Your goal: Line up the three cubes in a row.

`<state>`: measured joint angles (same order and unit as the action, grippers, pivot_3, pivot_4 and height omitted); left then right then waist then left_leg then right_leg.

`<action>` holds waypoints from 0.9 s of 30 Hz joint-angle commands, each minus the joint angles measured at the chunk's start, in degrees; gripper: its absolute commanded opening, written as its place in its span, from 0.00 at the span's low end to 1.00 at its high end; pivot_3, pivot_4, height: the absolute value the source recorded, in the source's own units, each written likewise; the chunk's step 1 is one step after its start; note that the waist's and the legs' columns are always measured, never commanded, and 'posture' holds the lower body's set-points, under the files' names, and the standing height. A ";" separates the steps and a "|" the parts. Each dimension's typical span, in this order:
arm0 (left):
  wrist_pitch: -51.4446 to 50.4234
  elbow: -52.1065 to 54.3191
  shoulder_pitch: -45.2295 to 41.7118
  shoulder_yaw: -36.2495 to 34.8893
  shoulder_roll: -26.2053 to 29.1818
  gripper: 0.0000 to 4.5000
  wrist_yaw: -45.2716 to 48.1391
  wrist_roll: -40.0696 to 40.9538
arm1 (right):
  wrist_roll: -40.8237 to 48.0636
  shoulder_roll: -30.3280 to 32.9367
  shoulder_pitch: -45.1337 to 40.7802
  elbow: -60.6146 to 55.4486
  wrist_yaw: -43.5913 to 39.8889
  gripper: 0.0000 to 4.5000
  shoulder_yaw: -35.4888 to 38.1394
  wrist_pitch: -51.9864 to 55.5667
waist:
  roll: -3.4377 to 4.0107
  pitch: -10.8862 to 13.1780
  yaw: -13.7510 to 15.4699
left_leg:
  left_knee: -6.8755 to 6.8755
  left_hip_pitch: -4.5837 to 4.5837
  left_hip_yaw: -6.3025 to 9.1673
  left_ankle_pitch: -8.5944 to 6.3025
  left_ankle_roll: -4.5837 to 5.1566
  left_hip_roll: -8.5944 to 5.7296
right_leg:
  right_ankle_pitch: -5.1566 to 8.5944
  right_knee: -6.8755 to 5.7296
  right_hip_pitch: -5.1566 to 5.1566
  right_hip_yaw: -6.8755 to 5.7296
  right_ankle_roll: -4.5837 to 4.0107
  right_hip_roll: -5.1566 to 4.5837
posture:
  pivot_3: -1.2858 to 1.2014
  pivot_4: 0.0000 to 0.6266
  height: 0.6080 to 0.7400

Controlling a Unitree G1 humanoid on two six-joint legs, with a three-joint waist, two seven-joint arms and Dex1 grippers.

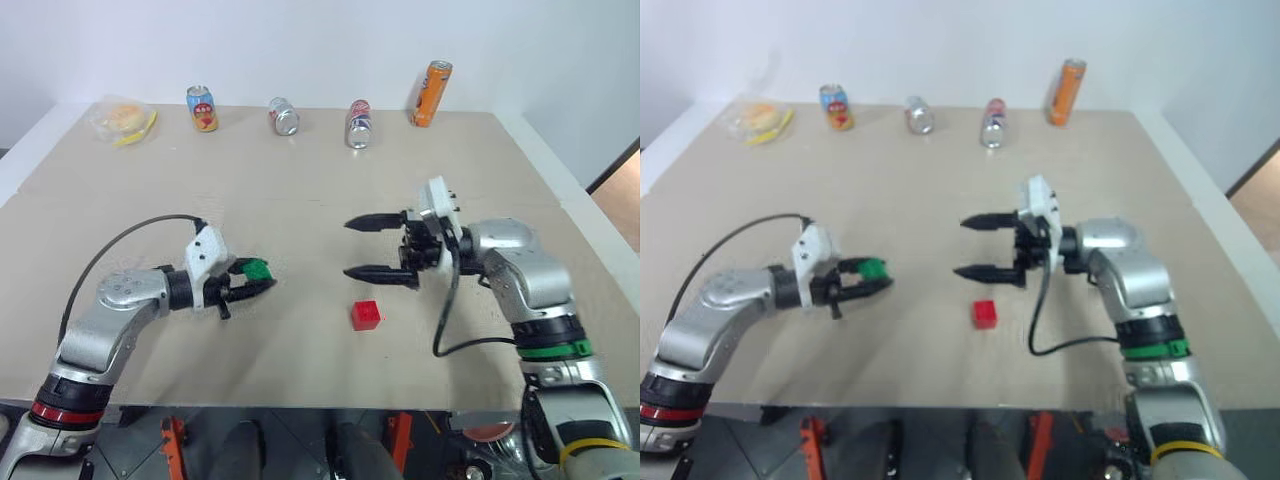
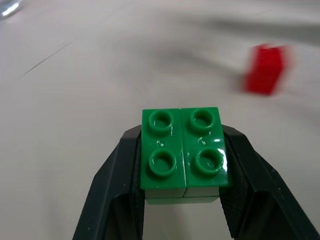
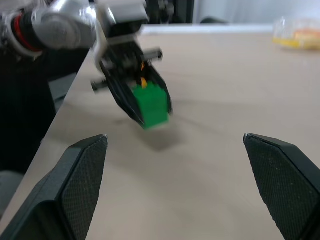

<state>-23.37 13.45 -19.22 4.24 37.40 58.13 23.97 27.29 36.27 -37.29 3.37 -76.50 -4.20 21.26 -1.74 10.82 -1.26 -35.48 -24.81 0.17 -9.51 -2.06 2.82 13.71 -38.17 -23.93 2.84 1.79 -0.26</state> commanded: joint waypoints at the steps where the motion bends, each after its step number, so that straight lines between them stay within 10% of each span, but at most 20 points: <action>1: 0.95 2.04 -1.16 3.02 0.34 0.30 2.81 -0.56 | 1.87 2.51 1.09 -4.13 -0.52 1.00 2.88 0.89 | 0.00 0.00 -0.06 | 0.00 0.02 0.00 0.01 0.02 0.02 | -0.02 -0.01 0.00 0.00 -0.01 0.03 | 0.52 0.24 1.00; 27: 5.81 -12.30 -10.02 13.58 -7.16 0.30 10.73 -8.35 | 5.19 7.87 9.85 -15.01 5.26 1.00 7.11 5.99 | 0.00 0.00 -0.12 | -0.12 0.01 0.00 0.04 0.06 0.03 | -0.08 -0.02 0.02 0.07 0.06 0.09 | 0.52 0.24 1.00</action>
<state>-18.31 0.83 -27.89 17.80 30.24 67.68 15.59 31.24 43.12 -27.33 -9.30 -71.55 0.61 27.30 -1.74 10.82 -1.38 -35.61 -24.81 0.17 -9.47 -2.01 2.85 13.63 -38.19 -23.90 2.91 1.85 -0.17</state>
